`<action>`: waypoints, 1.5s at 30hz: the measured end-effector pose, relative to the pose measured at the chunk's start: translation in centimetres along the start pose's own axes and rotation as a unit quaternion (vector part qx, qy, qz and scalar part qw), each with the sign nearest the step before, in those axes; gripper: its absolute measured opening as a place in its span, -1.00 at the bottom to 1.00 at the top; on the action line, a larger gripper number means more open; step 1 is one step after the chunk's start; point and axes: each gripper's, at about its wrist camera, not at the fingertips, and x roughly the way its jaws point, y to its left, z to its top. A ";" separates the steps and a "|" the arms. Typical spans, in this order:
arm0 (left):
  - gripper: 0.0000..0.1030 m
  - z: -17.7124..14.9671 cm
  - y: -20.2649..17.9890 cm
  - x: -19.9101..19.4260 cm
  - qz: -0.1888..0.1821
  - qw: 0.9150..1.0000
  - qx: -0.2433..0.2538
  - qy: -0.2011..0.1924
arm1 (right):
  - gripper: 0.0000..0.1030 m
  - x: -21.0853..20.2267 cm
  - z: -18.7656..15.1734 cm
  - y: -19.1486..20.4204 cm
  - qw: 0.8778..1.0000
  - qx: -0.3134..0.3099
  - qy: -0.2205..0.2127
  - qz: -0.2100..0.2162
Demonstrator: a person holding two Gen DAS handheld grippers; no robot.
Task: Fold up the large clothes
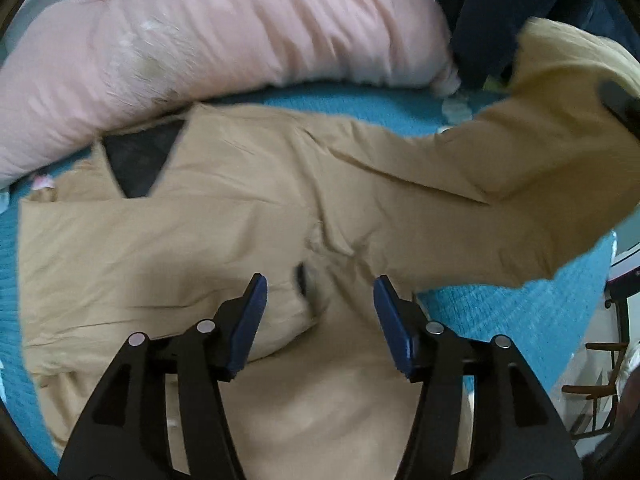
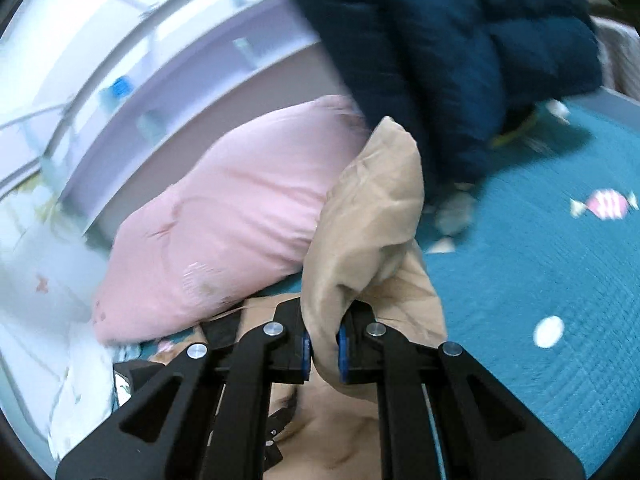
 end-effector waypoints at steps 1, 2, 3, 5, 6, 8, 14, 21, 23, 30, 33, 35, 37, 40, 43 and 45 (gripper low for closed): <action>0.28 0.1 0.4 -0.9 0.001 1.000 -0.004 -0.006 | -0.82 0.0 -0.1 1.3 1.000 -0.012 0.001 0.005; 0.38 -0.2 1.6 -2.0 0.004 1.000 -0.011 -0.014 | -0.82 0.0 -0.2 3.3 0.999 -0.029 0.004 0.013; 0.40 -0.5 2.5 -2.8 0.007 1.000 -0.018 -0.021 | -0.83 0.1 -0.2 4.5 0.999 -0.040 0.007 0.020; 0.47 -1.2 5.5 -5.1 0.017 0.998 -0.041 -0.037 | -0.83 0.4 -0.6 7.9 0.997 -0.069 0.017 0.030; 0.54 -1.4 7.0 -6.0 0.021 0.997 -0.052 -0.044 | -0.83 0.6 -0.8 9.5 0.996 -0.081 0.021 0.034; 0.59 -2.3 10.4 -8.0 0.036 0.995 -0.076 -0.059 | -0.83 1.0 -1.4 12.6 0.993 -0.102 0.030 0.049; 0.66 -5.5 19.5 -11.1 0.084 0.983 -0.144 -0.080 | -0.83 4.1 -4.3 20.9 0.984 -0.147 0.075 0.073; 0.66 -10.4 28.0 -10.8 0.106 0.969 -0.218 -0.057 | -0.82 10.5 -10.6 27.2 0.968 -0.197 0.150 0.050; 0.66 -11.0 29.5 -10.7 0.104 0.965 -0.235 -0.055 | -0.82 12.7 -13.3 28.7 0.960 -0.216 0.176 0.038; 0.66 -12.5 32.8 -10.6 0.109 0.957 -0.266 -0.048 | -0.39 18.6 -19.5 30.4 0.939 -0.232 0.255 0.022; 0.66 -12.7 33.3 -10.1 0.106 0.957 -0.267 -0.042 | -0.11 18.7 -20.4 30.4 0.937 -0.221 0.268 0.041; 0.66 -12.8 33.5 -9.7 0.103 0.956 -0.271 -0.039 | 0.05 17.9 -19.7 30.2 0.940 -0.200 0.268 0.063; 0.66 -12.7 33.1 -9.3 0.097 0.958 -0.267 -0.032 | 0.15 17.4 -18.9 29.9 0.943 -0.171 0.271 0.091; 0.66 -12.4 32.2 -8.8 0.099 0.962 -0.251 -0.028 | 0.20 16.4 -16.9 28.6 0.948 -0.132 0.268 0.111; 0.66 -11.8 31.0 -8.8 0.097 0.967 -0.235 -0.032 | 0.20 15.2 -14.7 26.5 0.956 -0.111 0.250 0.107; 0.66 -11.0 30.2 -9.0 0.085 0.969 -0.230 -0.038 | 0.20 14.6 -13.2 24.4 0.964 -0.106 0.233 0.068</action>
